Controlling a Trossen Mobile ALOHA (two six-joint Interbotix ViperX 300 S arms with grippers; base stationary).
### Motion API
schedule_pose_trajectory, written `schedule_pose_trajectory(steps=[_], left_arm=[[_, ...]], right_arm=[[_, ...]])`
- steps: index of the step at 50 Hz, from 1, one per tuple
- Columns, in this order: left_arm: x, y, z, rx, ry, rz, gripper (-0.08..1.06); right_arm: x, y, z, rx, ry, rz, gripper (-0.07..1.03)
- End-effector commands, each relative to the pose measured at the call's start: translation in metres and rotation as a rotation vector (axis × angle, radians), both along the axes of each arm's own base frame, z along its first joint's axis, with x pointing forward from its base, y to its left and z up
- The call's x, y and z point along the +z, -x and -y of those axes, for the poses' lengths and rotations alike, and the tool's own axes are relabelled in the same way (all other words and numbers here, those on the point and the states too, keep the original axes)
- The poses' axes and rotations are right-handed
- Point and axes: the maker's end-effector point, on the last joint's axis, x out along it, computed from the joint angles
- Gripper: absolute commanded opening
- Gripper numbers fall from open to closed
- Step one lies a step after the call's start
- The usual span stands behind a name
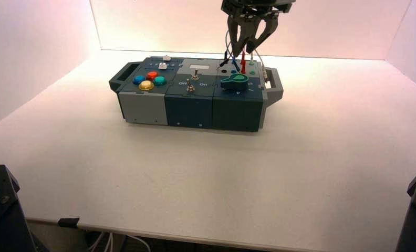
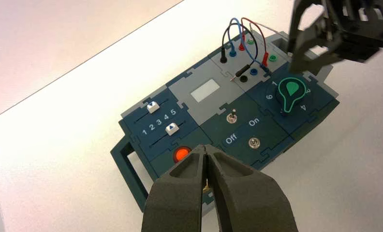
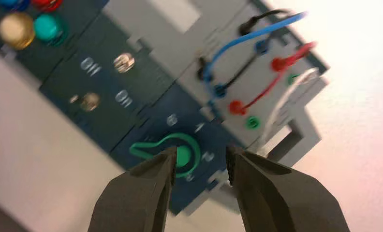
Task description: Pull the red wire.
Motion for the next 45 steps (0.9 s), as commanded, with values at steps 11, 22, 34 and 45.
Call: schedule_pose_trajectory(steps=[11, 22, 34, 45], left_arm=[[0.015, -0.003, 0.003, -0.004, 0.016, 0.04, -0.03], [0.015, -0.003, 0.003, -0.004, 0.016, 0.04, -0.03], [0.016, -0.002, 0.003, -0.006, 0.018, 0.044, -0.03], [0.015, -0.003, 0.003, -0.004, 0.017, 0.042, -0.03]], right_arm=[[0.006, -0.029, 0.012, -0.047, -0.024, 0.065, 0.54], [0.0, -0.038, 0.008, -0.048, -0.024, 0.067, 0.54], [-0.008, -0.044, 0.007, -0.041, -0.011, 0.063, 0.51], [-0.015, -0.048, 0.006, -0.036, 0.0, 0.058, 0.48]])
